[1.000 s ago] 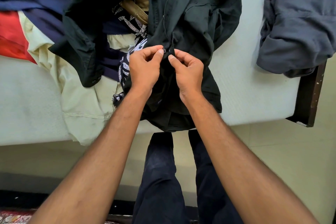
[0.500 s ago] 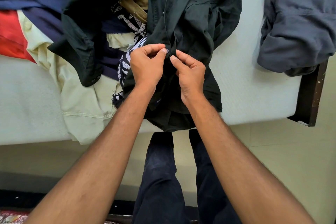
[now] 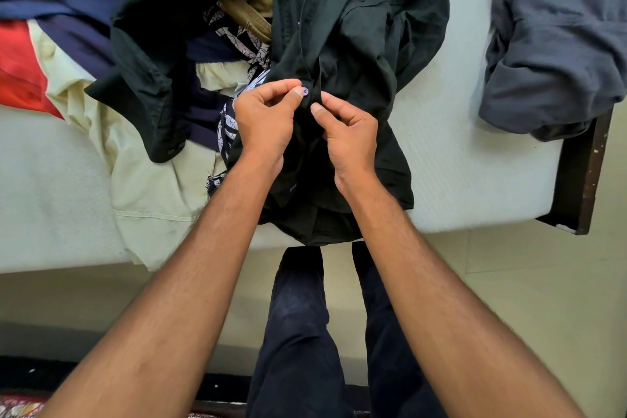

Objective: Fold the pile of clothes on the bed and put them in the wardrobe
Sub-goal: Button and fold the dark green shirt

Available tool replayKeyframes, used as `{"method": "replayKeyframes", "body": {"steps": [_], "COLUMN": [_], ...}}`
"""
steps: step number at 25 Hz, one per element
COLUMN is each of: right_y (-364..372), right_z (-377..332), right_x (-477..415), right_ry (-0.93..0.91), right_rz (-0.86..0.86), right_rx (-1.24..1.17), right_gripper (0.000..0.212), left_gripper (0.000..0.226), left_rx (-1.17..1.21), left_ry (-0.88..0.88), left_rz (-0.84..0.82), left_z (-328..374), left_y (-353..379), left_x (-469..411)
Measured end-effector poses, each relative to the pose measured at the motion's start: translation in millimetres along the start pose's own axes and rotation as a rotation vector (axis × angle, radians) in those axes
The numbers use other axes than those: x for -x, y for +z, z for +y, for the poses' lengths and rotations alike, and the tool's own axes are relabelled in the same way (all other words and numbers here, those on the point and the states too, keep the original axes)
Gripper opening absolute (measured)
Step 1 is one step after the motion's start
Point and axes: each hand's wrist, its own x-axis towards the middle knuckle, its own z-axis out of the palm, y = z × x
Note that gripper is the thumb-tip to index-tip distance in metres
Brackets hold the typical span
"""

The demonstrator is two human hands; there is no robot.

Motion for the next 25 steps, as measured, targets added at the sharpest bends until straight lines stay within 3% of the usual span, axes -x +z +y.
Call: {"method": "replayKeyframes", "body": {"steps": [25], "right_y": [2], "right_z": [4], "right_x": [-11], "right_ry": [0.085], "right_rz": [0.019], "right_rx": [0.041], "right_gripper": [0.027], "left_gripper": [0.013], "left_rx": [-0.058], "left_ry": [-0.021], "left_rz": [-0.079], "left_z": [-10], "left_y": [2], "left_x": [-3]}}
